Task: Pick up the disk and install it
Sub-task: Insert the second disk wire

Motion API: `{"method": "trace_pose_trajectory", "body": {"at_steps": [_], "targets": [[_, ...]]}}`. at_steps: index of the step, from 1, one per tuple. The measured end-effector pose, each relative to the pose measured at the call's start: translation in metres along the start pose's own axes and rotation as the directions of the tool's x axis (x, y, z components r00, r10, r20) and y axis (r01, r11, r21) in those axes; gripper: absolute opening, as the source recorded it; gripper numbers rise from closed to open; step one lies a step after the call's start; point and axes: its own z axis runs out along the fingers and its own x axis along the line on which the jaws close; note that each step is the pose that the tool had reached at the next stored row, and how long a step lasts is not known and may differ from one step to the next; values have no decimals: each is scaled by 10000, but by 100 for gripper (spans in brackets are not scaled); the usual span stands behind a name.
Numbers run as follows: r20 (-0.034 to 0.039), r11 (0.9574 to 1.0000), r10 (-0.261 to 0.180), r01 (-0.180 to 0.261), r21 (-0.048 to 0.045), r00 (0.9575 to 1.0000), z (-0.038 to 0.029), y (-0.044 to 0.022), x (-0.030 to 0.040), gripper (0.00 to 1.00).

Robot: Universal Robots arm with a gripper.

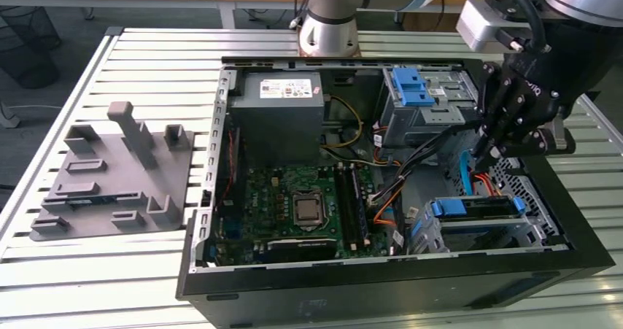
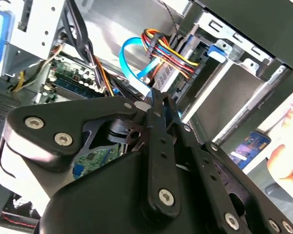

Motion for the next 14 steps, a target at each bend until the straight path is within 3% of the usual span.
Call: {"method": "trace_pose_trajectory", "body": {"at_steps": [3, 14], "targets": [[-67, 10000, 0, 0, 2, 10000, 9, 0, 0, 18], [-66, 10000, 1, -1, 3, 10000, 81, -1, 60, 18]]}}
